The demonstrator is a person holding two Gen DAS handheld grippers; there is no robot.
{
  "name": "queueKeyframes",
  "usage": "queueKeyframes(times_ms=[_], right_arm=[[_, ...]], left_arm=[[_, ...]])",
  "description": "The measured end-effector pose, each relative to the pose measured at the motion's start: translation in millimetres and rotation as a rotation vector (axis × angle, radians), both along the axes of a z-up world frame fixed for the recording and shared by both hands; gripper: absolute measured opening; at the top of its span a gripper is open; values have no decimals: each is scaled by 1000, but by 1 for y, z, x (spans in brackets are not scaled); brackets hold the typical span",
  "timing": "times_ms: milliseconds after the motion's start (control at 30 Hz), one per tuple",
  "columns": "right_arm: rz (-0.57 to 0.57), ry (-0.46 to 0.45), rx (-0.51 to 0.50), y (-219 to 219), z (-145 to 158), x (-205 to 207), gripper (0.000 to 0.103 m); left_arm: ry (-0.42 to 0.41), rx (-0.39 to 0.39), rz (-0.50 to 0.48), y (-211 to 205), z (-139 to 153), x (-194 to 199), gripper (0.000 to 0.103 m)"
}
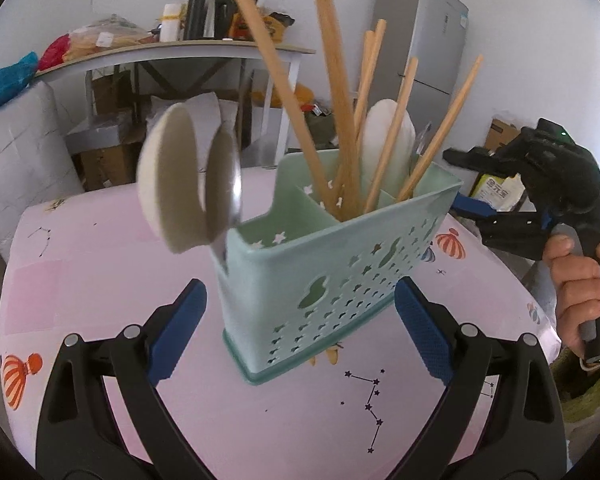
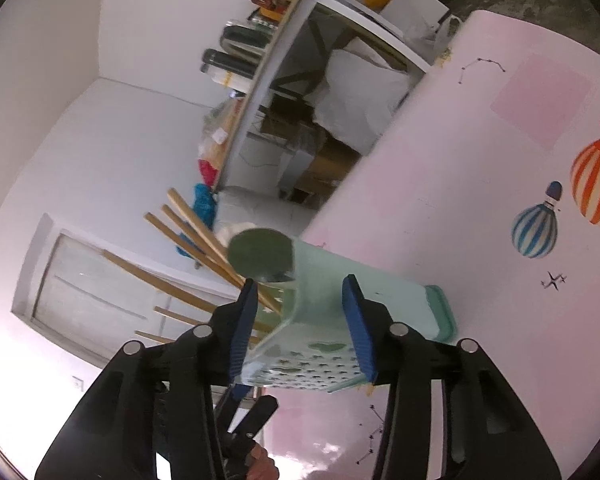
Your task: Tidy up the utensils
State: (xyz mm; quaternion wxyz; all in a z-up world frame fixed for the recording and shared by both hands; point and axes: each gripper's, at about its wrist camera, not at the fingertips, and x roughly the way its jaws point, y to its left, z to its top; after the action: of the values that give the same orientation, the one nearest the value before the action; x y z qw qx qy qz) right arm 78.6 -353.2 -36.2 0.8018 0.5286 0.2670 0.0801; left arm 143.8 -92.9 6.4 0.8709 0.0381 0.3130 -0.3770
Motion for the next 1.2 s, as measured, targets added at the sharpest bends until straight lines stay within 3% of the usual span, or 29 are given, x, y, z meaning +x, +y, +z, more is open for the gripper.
queueKeyframes(times_ms=[67, 467, 1200], right_arm=[[3, 31, -11, 0, -2, 0, 35], [-48, 91, -64, 10, 5, -7, 34], [-96, 128, -35, 25, 7, -24, 34]], left_arm=[[9, -4, -13, -2, 0, 0, 91], [50, -17, -2, -1, -1, 6, 91], [66, -13, 54, 5, 4, -2, 92]])
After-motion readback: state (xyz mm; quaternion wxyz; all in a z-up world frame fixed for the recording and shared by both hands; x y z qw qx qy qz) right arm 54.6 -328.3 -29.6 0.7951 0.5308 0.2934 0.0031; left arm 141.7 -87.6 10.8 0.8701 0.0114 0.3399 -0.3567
